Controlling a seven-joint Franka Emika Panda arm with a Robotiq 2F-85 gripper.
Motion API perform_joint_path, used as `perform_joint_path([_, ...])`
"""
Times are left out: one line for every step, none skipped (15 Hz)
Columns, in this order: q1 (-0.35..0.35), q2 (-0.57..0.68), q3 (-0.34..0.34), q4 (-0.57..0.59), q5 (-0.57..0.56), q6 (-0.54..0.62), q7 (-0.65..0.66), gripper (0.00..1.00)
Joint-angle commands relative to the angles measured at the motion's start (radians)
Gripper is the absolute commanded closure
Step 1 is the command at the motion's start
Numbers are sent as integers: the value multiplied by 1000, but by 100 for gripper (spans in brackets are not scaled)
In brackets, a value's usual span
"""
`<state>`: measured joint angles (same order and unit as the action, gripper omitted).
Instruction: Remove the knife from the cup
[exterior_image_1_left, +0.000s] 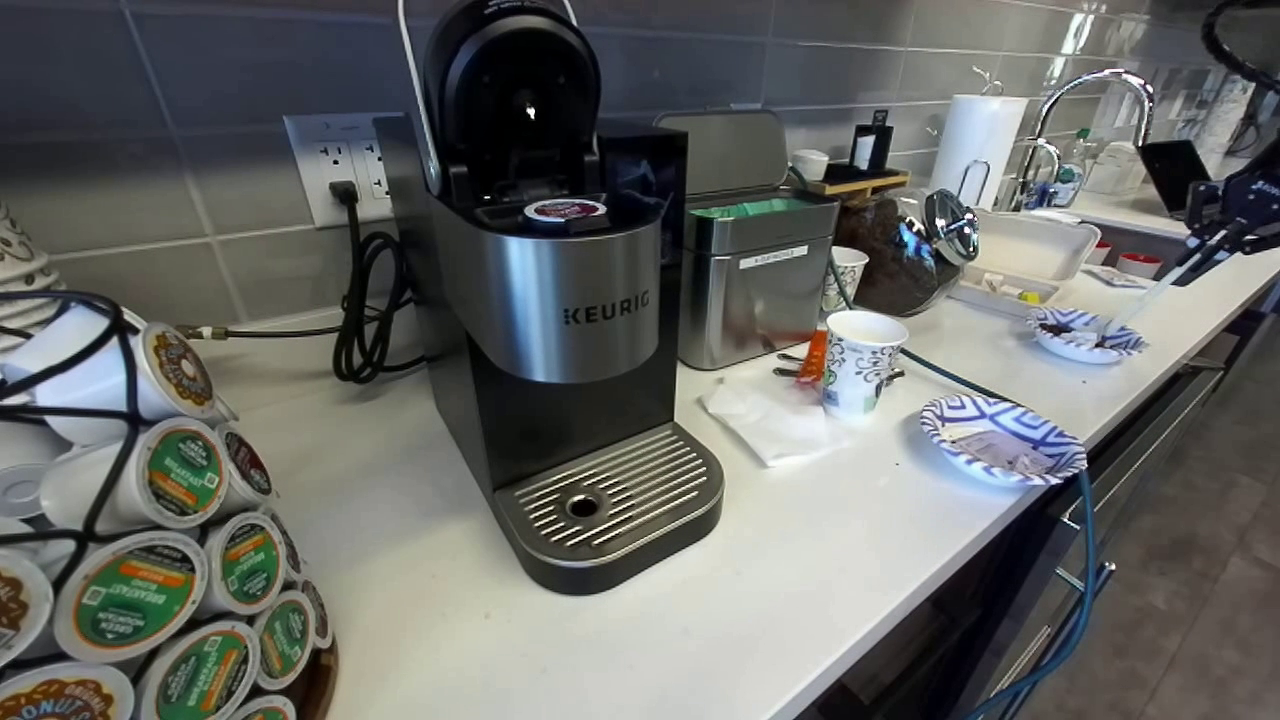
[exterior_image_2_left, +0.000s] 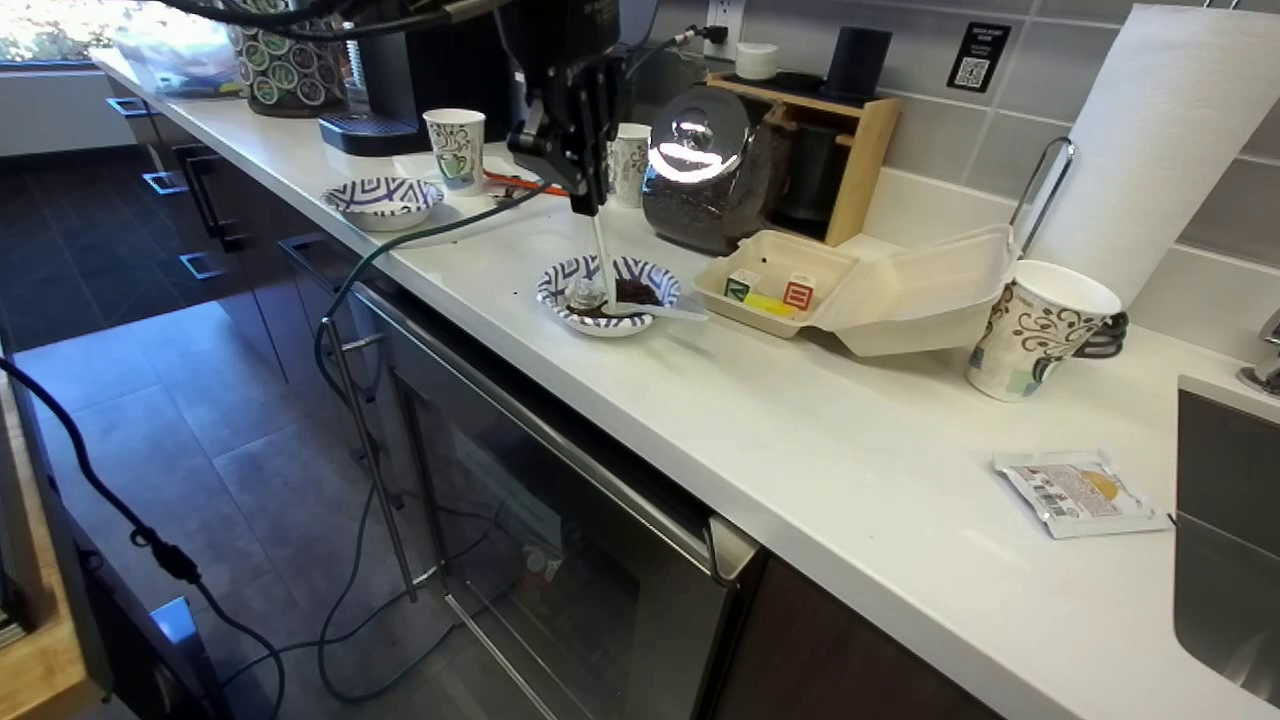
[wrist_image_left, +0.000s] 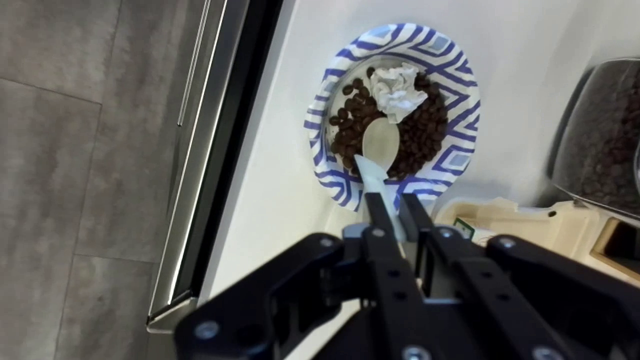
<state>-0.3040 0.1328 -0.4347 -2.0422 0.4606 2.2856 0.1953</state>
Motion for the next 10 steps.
perform_joint_path([-48,67,29,106,-10,-150,100,97])
perform_joint_path([-56,76,34,127,-2,-198,117,97])
perform_joint_path([-64,85,39,148,8,-245,131,97])
perform_joint_path([-72,93,44,167,25,-290,142,97])
perform_joint_path([-78,101,47,186,38,-330,157,97])
perform_joint_path([-84,109,50,202,52,-357,165,97])
perform_joint_path([-89,114,53,216,61,-381,179,97])
perform_joint_path([-94,119,57,223,76,-390,183,97])
perform_joint_path([-96,123,59,232,86,-388,191,64])
perform_joint_path([-98,127,61,237,99,-375,195,63])
